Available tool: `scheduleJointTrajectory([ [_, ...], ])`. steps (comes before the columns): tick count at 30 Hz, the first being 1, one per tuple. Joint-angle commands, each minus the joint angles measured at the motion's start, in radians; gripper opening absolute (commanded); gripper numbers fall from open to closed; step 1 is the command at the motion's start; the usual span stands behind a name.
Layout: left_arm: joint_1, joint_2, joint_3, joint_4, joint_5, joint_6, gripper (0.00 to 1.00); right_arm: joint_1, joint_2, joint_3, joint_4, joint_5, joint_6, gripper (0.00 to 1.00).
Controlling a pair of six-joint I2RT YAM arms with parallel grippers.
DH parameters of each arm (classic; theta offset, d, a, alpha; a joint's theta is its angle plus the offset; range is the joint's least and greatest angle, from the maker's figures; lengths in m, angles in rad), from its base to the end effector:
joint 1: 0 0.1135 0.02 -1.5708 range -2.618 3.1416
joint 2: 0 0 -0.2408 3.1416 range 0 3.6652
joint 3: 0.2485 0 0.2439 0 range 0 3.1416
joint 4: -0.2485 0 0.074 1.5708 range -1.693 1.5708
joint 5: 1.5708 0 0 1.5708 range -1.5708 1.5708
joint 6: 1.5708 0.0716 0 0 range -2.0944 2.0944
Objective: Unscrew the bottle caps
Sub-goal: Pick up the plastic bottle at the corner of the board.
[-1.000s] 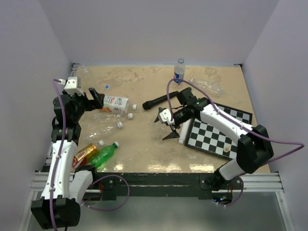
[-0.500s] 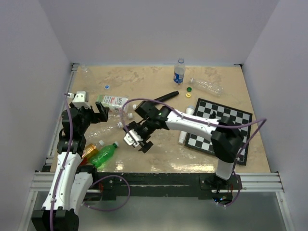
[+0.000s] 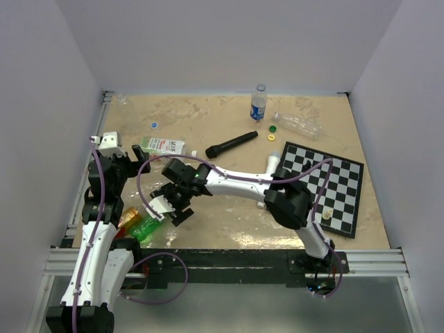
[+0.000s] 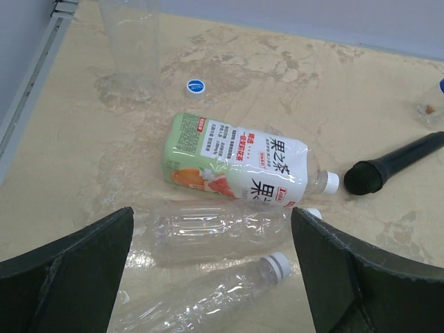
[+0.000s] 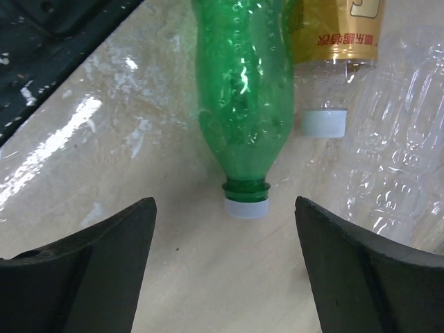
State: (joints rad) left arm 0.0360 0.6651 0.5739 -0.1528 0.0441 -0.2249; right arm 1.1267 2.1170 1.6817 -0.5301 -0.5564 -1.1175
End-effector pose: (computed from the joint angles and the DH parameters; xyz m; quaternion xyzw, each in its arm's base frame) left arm 0.2126 0.0045 0.2652 -0.0890 0.7828 -0.0754 0.6113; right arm 0.1641 0.4329 0.1631 -0.8625 0.3244 0.2635 0.2854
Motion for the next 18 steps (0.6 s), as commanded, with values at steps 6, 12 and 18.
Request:
scheduleJointTrajectory([
  [6, -0.004, -0.010, 0.027, 0.016, -0.027, -0.004, 1.00, 0.033, 0.101, 0.099, 0.054, 0.065, 0.074, 0.76],
  [12, -0.004, -0.009, 0.026, 0.019, -0.020, -0.002, 1.00, 0.042, 0.136, 0.115, 0.076, 0.081, 0.104, 0.70],
  [18, -0.004, -0.007, 0.023, 0.021, -0.016, -0.001, 1.00, 0.045, 0.144, 0.104, 0.090, 0.104, 0.123, 0.55],
])
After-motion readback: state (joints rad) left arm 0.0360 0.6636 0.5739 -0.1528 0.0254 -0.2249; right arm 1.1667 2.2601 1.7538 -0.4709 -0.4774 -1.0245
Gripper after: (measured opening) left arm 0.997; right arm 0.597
